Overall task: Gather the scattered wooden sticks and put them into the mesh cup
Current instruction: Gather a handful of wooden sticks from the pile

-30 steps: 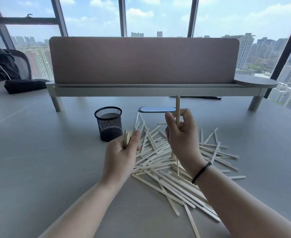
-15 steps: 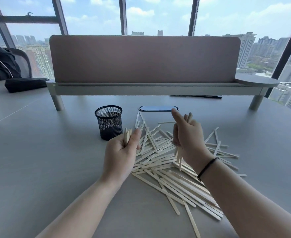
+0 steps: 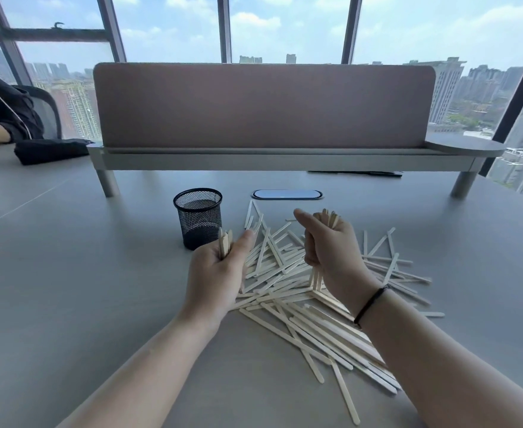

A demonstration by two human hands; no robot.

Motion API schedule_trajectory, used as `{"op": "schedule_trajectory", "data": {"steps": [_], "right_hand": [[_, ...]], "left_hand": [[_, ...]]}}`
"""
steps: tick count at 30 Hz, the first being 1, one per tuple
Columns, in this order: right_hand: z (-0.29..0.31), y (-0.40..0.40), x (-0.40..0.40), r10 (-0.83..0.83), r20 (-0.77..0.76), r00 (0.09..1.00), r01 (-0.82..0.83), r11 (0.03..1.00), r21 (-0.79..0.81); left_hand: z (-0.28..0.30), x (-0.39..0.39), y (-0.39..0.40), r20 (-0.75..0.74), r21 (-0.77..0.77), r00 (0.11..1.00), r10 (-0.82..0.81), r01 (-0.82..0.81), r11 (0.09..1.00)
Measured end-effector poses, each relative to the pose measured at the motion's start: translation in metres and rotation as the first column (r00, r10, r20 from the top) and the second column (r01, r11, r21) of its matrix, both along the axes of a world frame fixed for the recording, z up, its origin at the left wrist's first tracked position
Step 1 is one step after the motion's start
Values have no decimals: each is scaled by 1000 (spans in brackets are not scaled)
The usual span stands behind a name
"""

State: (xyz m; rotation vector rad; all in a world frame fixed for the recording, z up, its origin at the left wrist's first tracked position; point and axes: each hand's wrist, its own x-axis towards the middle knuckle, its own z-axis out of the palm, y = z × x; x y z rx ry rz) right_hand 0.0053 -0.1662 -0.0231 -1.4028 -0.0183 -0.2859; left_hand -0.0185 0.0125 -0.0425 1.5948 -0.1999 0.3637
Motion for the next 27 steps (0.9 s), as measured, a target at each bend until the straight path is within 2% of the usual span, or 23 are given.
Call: {"op": "schedule_trajectory", "data": {"steps": [4, 10, 17, 21, 24, 27], "right_hand": [[8, 2, -2, 7, 11, 1000, -6, 999, -49], [11, 11, -4, 99, 19, 995, -96, 985, -144], [11, 25, -17, 204, 77, 976, -172, 938, -302], [9, 34, -20, 234, 95, 968, -189, 920, -343], [7, 38, -17, 267, 91, 959, -222, 912, -345], [6, 43, -11, 289, 53, 956, -270, 935, -229]], "left_hand": [[3, 0, 3, -98, -122, 993, -72, 59, 991], [6, -3, 4, -119, -267, 978, -173, 136, 954], [0, -3, 10, -113, -88, 979, -167, 158, 983], [3, -9, 10, -143, -174, 975, -172, 146, 974], [8, -11, 13, -177, -268, 968, -179, 128, 955], [12, -8, 21, -167, -317, 969, -182, 122, 941]]}}
